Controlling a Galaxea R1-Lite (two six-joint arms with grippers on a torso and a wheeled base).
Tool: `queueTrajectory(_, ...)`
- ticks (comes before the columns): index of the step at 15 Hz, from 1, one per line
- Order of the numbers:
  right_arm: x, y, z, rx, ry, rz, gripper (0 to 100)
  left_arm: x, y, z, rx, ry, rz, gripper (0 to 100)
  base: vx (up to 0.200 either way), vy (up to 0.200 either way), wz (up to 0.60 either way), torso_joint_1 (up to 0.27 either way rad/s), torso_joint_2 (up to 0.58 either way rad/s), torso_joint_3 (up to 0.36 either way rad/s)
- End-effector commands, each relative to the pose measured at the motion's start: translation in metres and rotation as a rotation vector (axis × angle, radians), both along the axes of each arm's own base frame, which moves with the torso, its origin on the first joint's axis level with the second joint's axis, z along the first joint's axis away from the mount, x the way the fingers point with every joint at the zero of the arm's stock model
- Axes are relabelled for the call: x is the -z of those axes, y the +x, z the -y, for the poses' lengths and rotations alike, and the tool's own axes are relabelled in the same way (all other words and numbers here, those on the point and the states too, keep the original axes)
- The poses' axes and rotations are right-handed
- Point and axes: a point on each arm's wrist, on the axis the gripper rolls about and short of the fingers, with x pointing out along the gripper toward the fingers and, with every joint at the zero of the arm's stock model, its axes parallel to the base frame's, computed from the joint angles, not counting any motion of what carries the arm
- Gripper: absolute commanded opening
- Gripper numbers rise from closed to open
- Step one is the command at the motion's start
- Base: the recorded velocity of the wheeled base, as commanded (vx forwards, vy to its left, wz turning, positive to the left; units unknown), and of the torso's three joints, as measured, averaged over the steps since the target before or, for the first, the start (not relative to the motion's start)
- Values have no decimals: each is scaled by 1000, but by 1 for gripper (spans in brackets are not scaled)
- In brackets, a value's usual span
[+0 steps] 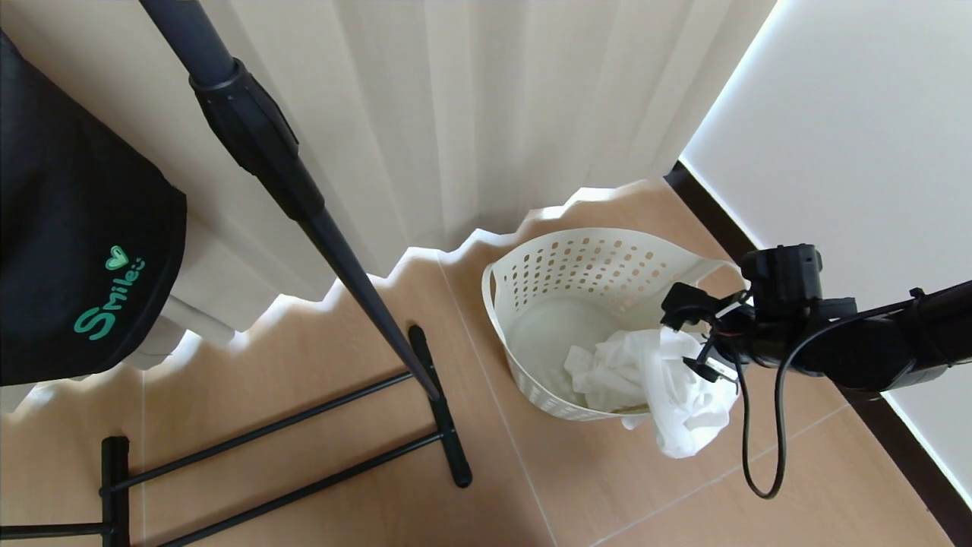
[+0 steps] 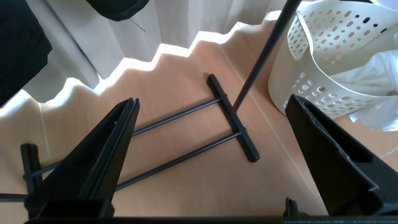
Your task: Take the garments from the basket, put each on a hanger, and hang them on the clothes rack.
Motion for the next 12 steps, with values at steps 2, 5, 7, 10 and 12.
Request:
queueTrajectory(2,5,7,4,11,8,-5,100,0,0,0,0,-1,-1,100,0,0,0,0,0,0)
queueTrajectory(5,6,11,12,-1,46,-6,100,0,0,0,0,0,-1,100,0,0,0,0,0,0)
queueTrajectory(7,8,15,12,17,103,-5,100,0,0,0,0,0,-1,100,0,0,0,0,0,0)
queueTrajectory(10,10,26,9,-10,190,-5,100,0,0,0,0,0,-1,100,0,0,0,0,0,0)
queueTrajectory(12,11,31,8,-2,209,3,100,0,0,0,0,0,-1,100,0,0,0,0,0,0)
